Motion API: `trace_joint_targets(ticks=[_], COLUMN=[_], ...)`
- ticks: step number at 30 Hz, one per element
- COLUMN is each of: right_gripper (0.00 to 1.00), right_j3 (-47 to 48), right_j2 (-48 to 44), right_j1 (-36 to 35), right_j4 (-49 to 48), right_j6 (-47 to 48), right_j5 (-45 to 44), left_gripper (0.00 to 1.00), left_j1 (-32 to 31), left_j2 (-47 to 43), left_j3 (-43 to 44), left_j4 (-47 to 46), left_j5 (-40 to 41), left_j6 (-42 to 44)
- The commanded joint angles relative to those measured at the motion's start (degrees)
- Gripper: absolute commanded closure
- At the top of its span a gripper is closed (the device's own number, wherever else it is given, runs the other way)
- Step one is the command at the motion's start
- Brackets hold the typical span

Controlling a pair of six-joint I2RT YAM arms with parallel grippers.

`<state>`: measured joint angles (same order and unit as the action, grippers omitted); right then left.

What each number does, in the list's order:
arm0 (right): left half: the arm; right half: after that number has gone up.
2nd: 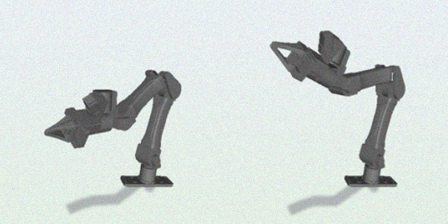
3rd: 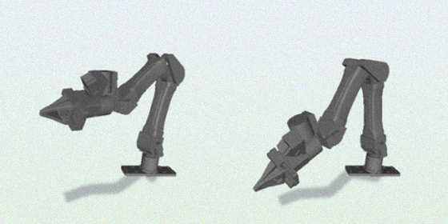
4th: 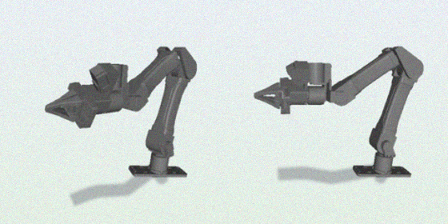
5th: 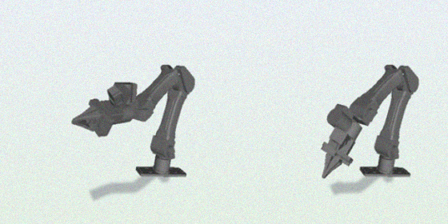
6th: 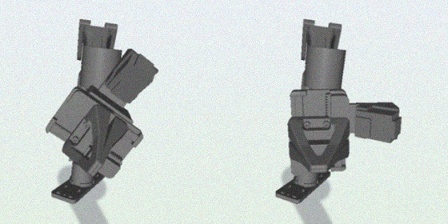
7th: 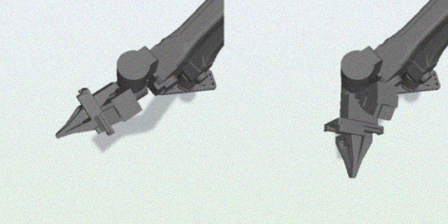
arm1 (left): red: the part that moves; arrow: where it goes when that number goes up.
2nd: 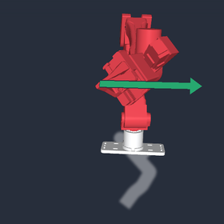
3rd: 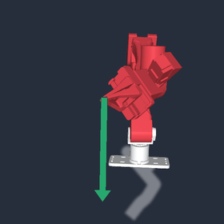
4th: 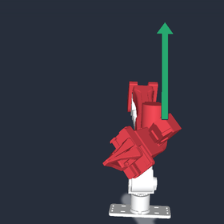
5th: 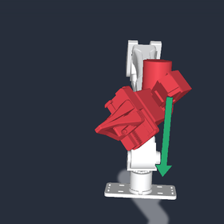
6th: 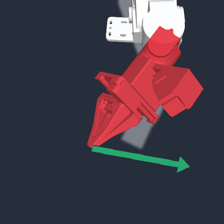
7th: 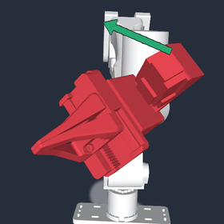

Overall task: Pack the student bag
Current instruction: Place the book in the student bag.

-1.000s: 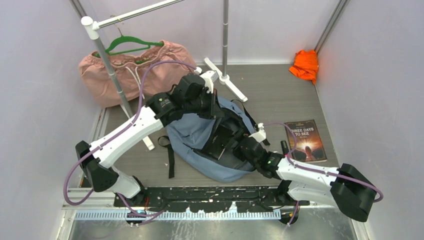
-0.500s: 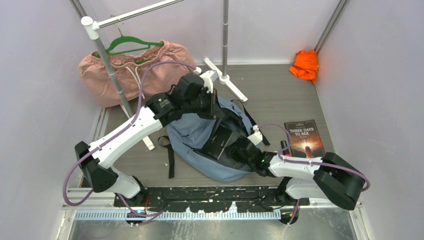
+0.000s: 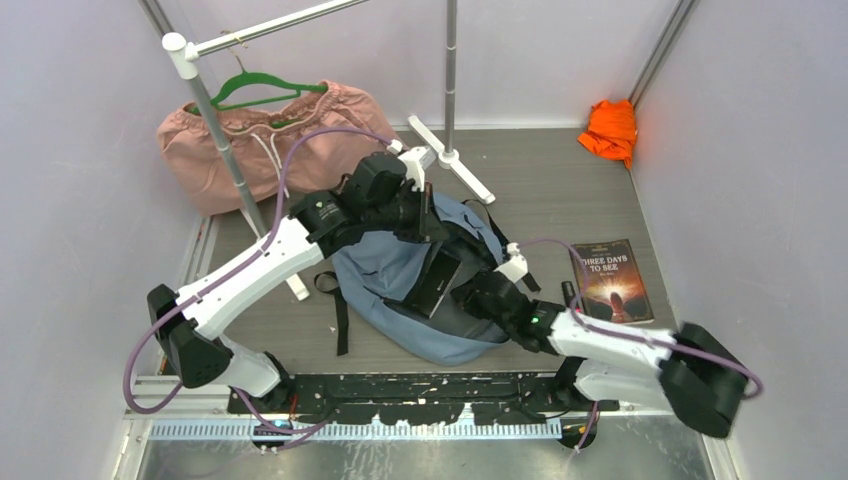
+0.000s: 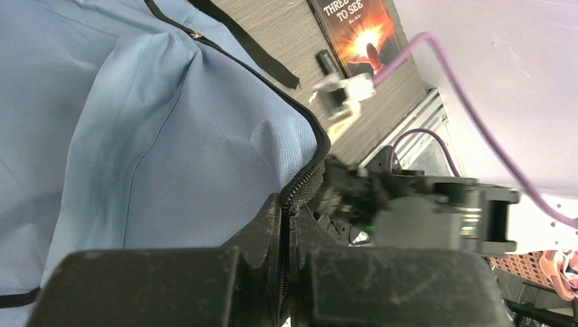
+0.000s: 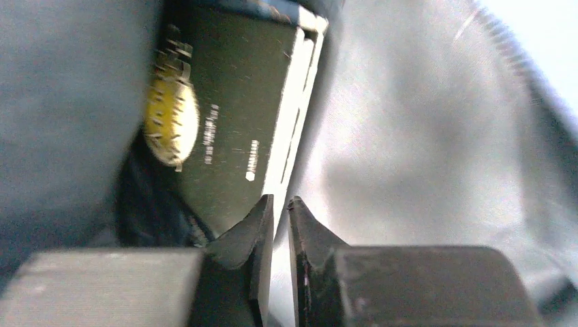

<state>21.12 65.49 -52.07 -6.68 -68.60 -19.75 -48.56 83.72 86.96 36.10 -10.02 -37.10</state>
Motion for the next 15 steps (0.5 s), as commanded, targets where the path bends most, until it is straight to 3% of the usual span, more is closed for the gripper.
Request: trace_joint_targets(ticks=[1,6,9,11,15], right_gripper=[0.77,0.66,0.57,0.5,0.43], right_j3=[3.73,9.54,12.56,15.47,22.63], right_j2=[-16.83,-36.04,-43.95,-44.55,-37.13], right_j1=[0.15,0.35,0.63,0.99,1.42], right_j4=[18.33,45.0,54.72,58.42,64.4], right_j6=[4.17,5.02,4.95,6.78,10.1], right_j5=[-10.68,-24.48,-34.27,-39.4,-46.11], left_gripper=[1.0,1.0,1.0,1.0,1.0], left_j1=[0.63,0.82,0.92,0.92,0.92], left_j2=[-3.75,-2.98,-2.77,-2.27,-0.44], left_j3=[-0.76,-2.56,-4.93,-6.5,-9.03], left_j4=[-3.51,-4.45,-6.72,-7.39,-7.53], left_j5=[-0.69,-1.57,-4.29,-6.4,-10.0], left_j6=[0.18,0.5,0.88,1.14,1.11])
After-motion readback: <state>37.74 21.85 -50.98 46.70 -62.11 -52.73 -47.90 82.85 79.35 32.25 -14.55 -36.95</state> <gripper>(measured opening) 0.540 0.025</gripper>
